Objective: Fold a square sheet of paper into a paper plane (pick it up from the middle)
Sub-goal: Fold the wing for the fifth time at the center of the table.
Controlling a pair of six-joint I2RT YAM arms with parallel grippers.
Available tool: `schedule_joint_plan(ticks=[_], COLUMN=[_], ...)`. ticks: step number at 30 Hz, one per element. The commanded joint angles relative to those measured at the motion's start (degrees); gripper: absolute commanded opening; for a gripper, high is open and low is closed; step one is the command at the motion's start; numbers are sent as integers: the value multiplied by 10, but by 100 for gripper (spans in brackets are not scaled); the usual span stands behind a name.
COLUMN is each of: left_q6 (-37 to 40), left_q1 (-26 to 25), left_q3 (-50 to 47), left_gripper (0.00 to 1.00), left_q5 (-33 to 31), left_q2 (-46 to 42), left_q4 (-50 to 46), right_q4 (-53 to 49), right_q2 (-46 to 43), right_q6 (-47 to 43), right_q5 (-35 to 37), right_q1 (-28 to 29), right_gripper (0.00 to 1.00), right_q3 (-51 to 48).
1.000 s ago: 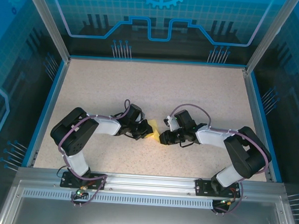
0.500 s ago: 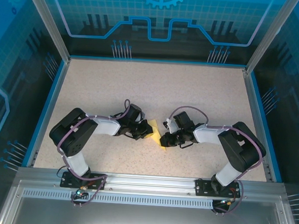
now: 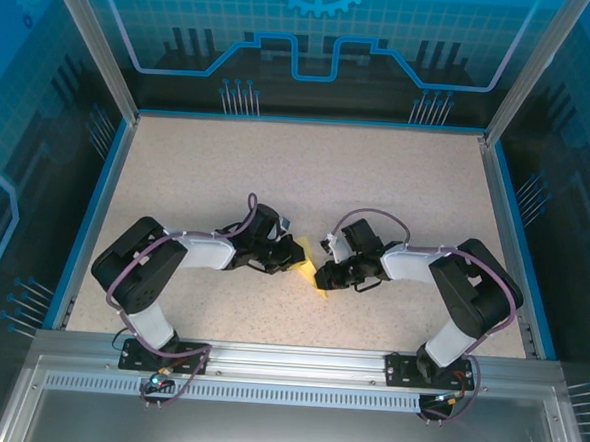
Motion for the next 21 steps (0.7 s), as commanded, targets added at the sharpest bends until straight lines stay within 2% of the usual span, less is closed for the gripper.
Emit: schedule_joint_plan(ticks=[1, 12, 21], left_q6=[5, 1, 0], left_q1=[-3, -4, -3], left_q3=[9, 13, 12], left_gripper=[11, 11, 10], left_q5=[2, -7, -10], left_q2=[19, 33, 30], left_q4=[-11, -20, -20], right_q4=[-31, -69, -81], right_q2=[16, -54, -39], right_q6=[-15, -24, -31], right_q5=[5, 1, -1], right_q1=[-4, -7, -7], right_gripper=[18, 26, 24], right_q3=[3, 1, 3])
